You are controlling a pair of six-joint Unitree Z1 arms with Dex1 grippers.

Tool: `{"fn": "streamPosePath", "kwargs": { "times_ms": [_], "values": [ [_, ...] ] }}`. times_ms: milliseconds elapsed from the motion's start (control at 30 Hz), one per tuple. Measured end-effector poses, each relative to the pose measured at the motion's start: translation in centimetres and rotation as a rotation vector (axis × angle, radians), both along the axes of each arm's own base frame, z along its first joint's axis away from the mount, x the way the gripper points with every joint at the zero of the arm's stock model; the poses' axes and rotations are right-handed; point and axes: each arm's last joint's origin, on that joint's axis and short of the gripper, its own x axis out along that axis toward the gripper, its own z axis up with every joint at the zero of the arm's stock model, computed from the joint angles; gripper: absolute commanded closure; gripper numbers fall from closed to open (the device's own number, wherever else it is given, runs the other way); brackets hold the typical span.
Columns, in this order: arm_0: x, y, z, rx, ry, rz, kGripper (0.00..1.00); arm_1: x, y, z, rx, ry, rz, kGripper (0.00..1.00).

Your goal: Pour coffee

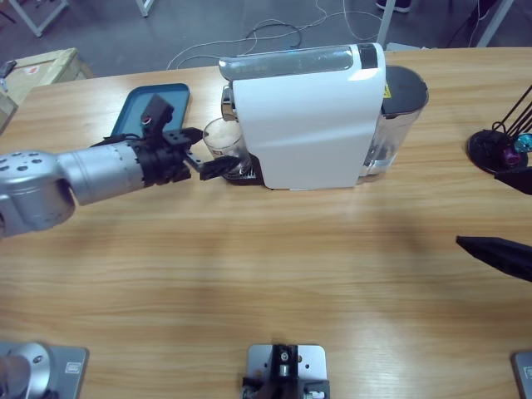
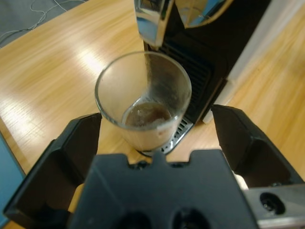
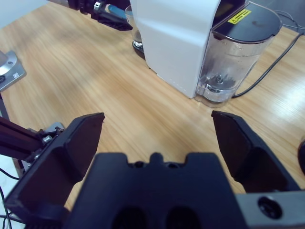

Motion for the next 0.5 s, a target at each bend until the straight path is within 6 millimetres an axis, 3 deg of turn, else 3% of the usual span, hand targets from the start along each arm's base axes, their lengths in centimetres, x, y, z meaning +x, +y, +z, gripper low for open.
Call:
{"fn": "streamPosePath", "kwargs": {
  "times_ms": [500],
  "values": [
    [2.4,-1.3,-0.9,0.0,0.0,0.017,0.048,0.3,0.3,-0.3,-0.019,0.02,0.0,0.0]
  ]
}}
